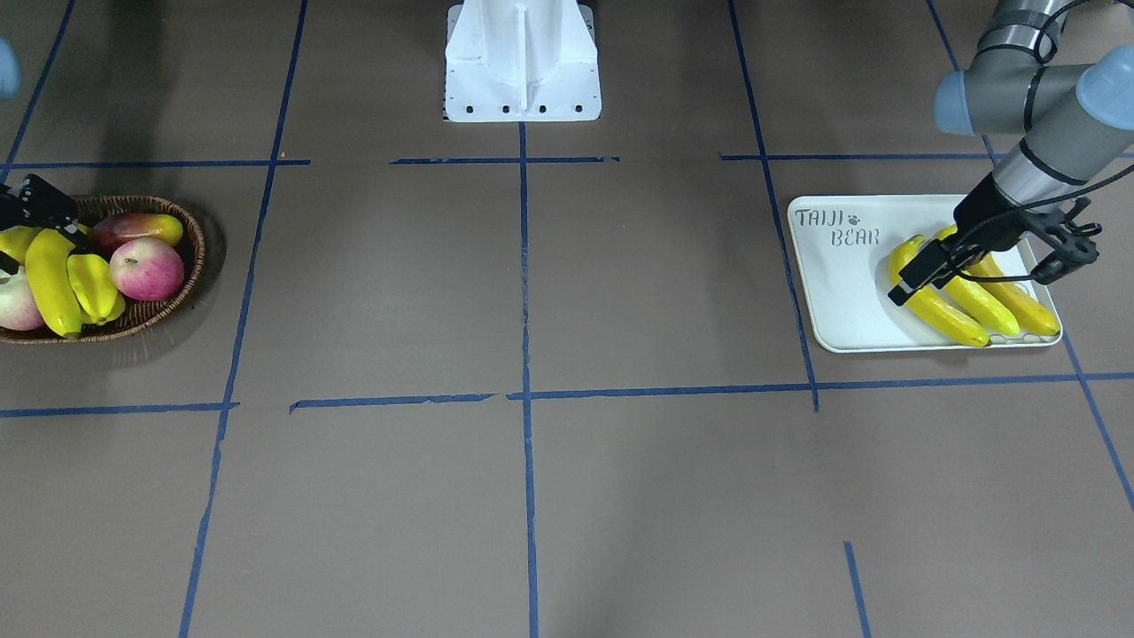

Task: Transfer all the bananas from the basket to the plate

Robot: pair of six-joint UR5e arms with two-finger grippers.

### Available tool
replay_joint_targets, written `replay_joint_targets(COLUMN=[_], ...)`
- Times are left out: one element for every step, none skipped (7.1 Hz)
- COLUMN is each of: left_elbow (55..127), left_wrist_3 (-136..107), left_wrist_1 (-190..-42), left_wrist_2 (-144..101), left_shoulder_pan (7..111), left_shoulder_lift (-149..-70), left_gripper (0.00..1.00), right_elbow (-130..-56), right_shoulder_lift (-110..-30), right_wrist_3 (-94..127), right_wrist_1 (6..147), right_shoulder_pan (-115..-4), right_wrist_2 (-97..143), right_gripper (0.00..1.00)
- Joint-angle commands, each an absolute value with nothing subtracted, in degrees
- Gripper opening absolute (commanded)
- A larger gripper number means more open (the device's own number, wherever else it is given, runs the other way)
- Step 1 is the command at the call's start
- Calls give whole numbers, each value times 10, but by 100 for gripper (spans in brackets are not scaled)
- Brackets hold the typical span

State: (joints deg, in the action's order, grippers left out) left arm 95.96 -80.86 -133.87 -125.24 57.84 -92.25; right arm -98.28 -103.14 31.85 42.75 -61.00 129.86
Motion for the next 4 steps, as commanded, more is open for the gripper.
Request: replay_joint_targets(left_elbow=[961,959,960,959], left_wrist_3=[-809,-809,-809,-809], left_wrist_1=[-1339,-1339,-1339,-1339], left_wrist_2=[-1252,-1252,-1252,-1252], left_shoulder_pan=[578,578,578,578], left_shoulder_lift=[-923,-923,-923,-923], left_gripper=[100,100,100,100], right_elbow=[-974,-973,-976,-978], right_shoulder_lift=[-1027,-1026,-1026,-1026], right_wrist_3=[318,321,323,325], right_wrist_1=[426,426,427,428], right_shoulder_pan=[-609,-608,-608,-607], right_wrist_2=[1296,1293,1296,1302], right_gripper=[100,100,96,80])
